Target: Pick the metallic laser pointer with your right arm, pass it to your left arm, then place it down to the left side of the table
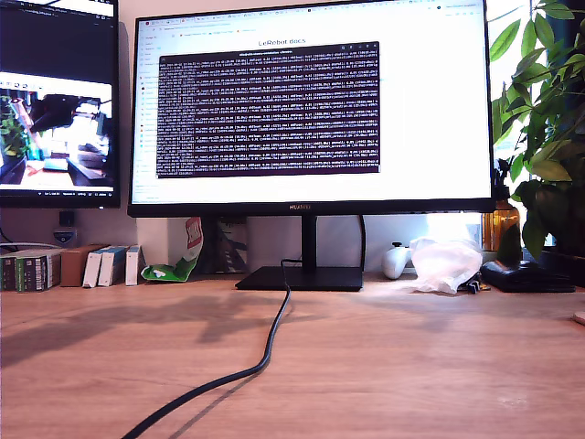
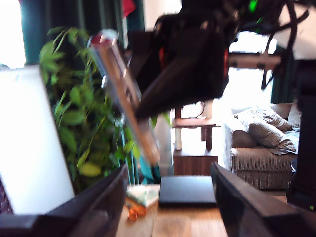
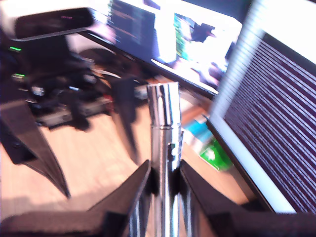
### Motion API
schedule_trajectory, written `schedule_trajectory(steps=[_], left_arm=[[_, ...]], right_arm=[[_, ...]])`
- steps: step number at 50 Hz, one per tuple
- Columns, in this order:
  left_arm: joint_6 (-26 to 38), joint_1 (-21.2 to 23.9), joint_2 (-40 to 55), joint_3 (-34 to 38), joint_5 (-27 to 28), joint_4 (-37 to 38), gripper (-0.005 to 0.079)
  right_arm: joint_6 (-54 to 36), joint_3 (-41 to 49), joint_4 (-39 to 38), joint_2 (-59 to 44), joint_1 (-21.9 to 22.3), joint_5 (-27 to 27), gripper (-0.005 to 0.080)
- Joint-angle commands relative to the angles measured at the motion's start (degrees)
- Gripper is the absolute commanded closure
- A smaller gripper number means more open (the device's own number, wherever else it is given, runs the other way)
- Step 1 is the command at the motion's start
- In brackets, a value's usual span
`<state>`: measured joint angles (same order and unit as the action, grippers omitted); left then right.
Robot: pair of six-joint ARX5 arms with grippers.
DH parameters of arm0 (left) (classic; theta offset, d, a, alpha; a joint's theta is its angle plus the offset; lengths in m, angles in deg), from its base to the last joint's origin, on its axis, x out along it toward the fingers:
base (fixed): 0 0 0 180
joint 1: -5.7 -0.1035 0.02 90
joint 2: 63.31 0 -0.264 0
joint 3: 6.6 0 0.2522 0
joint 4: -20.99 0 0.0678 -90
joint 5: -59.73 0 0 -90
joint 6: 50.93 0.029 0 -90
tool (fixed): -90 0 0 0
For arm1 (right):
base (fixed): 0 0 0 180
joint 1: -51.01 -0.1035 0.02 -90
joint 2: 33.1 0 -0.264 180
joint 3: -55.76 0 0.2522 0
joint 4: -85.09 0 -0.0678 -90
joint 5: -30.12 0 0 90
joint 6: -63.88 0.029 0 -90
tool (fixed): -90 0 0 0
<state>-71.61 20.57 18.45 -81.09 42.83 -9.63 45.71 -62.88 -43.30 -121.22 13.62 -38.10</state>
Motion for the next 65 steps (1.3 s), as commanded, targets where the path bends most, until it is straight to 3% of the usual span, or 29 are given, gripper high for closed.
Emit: schedule_trajectory(steps=[1, 16, 28, 44, 59, 65], left_arm=[[-0.6, 0.2, -0.9, -0.2, 0.1, -0.5, 0.0252], [-2.0, 0.2, -0.9, -0.3, -0.1, -1.3, 0.0257], [-5.2, 1.9, -0.9, -0.3, -1.2, -8.1, 0.0278], [-6.5, 3.9, -0.9, -0.3, -2.0, -9.7, 0.0282], [-7.6, 3.9, -0.9, -0.5, -2.3, -11.6, 0.0449], [-7.8, 3.9, -0.9, -0.6, -3.4, -11.6, 0.0628]], right_arm=[[-0.4, -0.2, -1.7, 0.3, -1.3, 1.1, 0.0763], [-1.4, -0.2, -4.2, 0.3, -3.9, 3.3, 0.0763], [-1.4, -0.2, -4.7, 0.3, -5.2, 3.7, 0.0763], [-1.3, -0.2, -6.9, 0.3, -7.4, 4.4, 0.0763], [-1.3, -0.2, -5.0, 0.3, -8.0, 4.9, 0.0763], [-1.3, -0.2, -4.6, 0.3, -8.0, 4.9, 0.0763]])
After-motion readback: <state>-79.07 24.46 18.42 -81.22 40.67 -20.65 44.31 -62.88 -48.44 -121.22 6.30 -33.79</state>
